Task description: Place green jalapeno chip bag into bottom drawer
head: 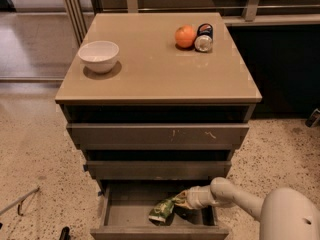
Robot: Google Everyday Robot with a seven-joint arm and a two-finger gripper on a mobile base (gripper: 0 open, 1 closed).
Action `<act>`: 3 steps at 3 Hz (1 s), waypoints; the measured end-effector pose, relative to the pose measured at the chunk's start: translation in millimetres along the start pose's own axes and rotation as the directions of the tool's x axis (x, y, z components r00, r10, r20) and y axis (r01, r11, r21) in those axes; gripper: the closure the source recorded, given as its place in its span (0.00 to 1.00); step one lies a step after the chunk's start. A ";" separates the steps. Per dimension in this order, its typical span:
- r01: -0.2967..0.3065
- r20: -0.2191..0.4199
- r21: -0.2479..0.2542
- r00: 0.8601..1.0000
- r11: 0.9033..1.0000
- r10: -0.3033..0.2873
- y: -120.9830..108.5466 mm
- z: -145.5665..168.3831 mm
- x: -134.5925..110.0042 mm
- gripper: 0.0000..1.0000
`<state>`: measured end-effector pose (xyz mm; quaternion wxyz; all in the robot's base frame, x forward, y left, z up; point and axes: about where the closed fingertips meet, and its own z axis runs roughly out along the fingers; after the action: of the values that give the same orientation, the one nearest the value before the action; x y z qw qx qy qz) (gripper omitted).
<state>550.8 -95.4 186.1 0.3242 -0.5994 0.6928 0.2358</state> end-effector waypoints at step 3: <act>0.001 0.000 0.001 1.000 1.000 -0.001 -0.9 0.7 -0.1 0.35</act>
Offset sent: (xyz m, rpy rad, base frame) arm 0.0010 0.0003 -0.0003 -0.0004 -0.0009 0.0000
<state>551.8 -95.0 185.8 0.3244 -0.5996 0.6927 0.2355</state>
